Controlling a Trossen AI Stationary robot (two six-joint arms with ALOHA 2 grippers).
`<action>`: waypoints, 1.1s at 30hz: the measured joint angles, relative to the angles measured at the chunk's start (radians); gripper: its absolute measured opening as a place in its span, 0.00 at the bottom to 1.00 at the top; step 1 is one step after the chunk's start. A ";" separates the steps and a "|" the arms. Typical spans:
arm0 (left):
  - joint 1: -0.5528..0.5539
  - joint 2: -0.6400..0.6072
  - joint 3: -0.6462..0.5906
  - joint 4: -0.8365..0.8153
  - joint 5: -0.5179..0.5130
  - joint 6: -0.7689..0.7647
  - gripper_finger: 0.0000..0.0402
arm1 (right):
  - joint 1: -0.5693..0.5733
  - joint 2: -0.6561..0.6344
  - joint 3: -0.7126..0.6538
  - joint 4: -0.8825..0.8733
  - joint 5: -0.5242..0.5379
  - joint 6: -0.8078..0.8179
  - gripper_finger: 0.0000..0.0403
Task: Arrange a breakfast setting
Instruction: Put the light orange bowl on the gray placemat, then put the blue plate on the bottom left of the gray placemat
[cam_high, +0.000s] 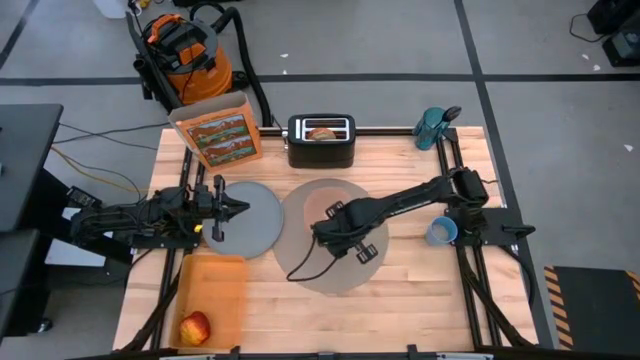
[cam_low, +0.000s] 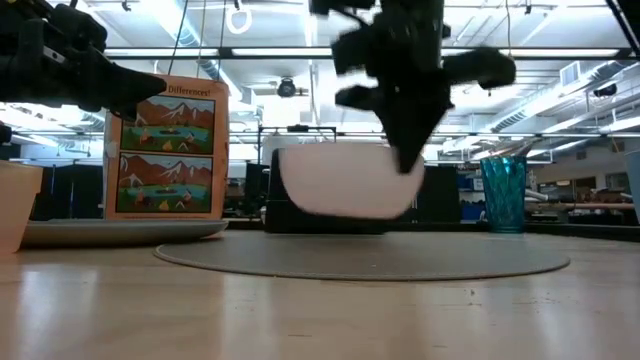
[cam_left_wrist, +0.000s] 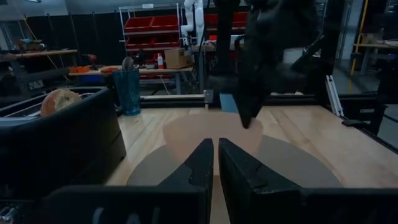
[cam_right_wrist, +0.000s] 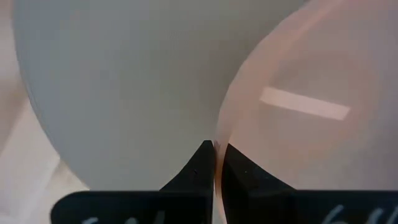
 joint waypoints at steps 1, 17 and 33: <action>0.000 0.000 0.000 0.000 0.000 0.000 0.08 | -0.001 0.010 -0.001 -0.019 0.003 0.000 0.04; 0.000 0.000 0.000 0.000 0.000 0.000 0.08 | 0.000 0.059 0.004 -0.068 0.055 0.177 0.14; 0.000 0.000 0.000 0.012 0.002 -0.012 0.08 | 0.091 -0.253 0.004 0.132 0.049 0.210 0.39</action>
